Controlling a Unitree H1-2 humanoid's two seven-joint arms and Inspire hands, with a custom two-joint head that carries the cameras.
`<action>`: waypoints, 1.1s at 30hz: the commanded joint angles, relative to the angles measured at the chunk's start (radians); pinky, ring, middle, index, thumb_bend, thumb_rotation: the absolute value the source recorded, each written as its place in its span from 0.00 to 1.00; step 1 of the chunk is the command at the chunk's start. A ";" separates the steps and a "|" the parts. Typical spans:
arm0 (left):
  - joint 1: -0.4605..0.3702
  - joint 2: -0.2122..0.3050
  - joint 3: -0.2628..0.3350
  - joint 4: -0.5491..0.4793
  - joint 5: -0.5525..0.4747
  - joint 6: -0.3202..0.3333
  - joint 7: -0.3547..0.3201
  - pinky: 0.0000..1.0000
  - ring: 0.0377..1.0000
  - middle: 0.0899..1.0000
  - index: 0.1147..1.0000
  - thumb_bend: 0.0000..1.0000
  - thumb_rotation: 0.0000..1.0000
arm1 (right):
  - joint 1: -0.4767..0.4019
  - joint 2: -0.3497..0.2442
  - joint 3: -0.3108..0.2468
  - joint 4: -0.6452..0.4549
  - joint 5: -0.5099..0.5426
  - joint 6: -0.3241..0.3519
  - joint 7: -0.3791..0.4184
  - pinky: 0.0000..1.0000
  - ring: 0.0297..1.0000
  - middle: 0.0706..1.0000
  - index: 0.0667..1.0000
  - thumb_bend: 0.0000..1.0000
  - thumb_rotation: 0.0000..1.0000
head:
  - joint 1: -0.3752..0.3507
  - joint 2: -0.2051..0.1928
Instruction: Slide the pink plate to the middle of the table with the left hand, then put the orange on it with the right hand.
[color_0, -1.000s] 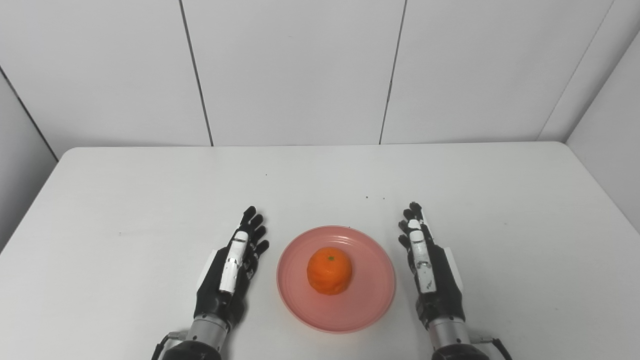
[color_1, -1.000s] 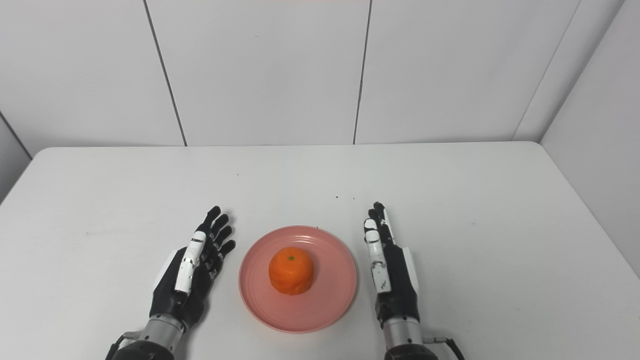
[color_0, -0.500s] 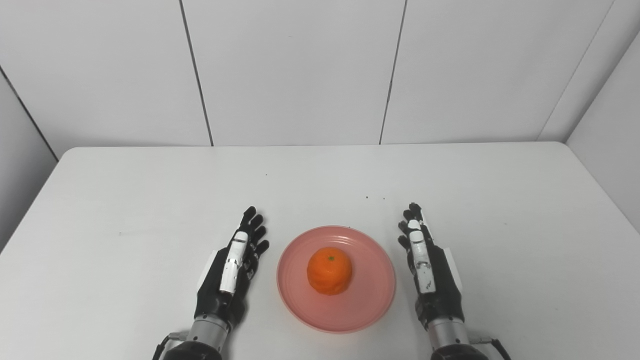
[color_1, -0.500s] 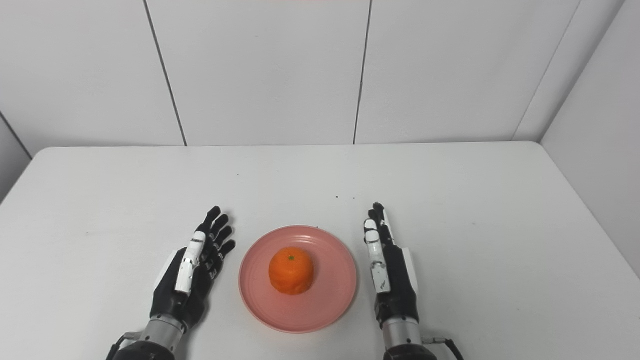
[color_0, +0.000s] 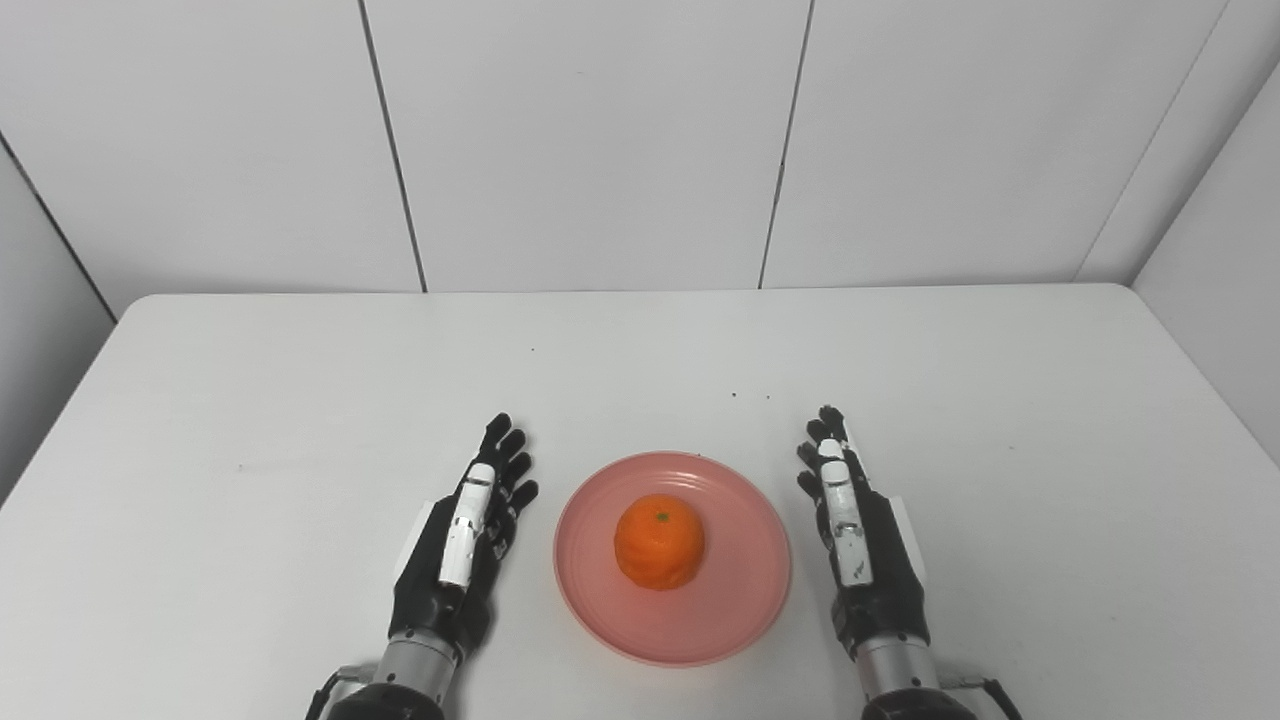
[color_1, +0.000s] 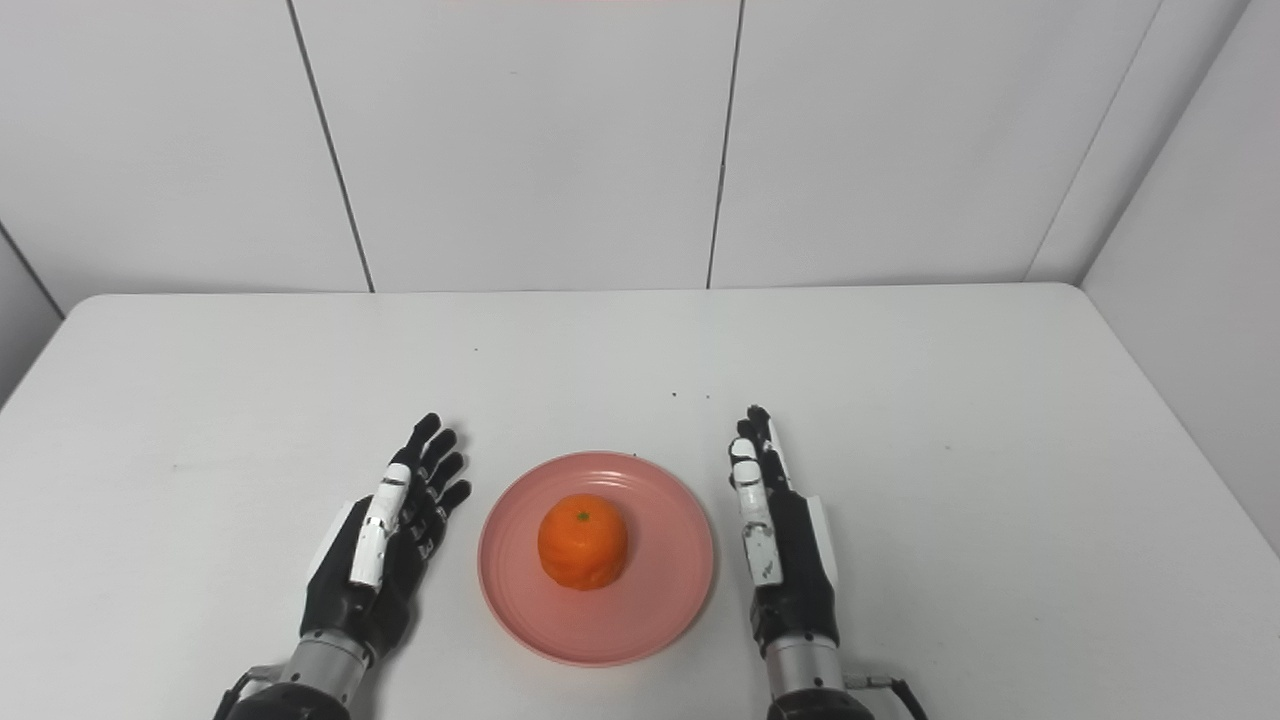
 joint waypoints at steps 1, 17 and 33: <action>-0.005 -0.011 0.000 -0.019 0.008 -0.039 0.003 1.00 1.00 1.00 1.00 0.41 1.00 | -0.012 0.008 0.000 -0.017 0.005 -0.035 -0.008 0.96 0.95 0.96 0.97 0.24 1.00 | 0.001 -0.001; -0.004 -0.012 -0.005 -0.019 0.010 -0.043 0.004 1.00 1.00 1.00 1.00 0.41 1.00 | -0.012 0.006 0.001 -0.014 -0.004 -0.047 -0.012 0.96 0.95 0.96 0.97 0.25 1.00 | 0.011 0.002; -0.002 -0.014 -0.008 -0.025 0.016 -0.040 0.007 1.00 1.00 1.00 1.00 0.41 1.00 | -0.011 0.013 0.001 -0.016 -0.006 -0.042 -0.017 0.96 0.95 0.96 0.97 0.24 1.00 | 0.010 0.005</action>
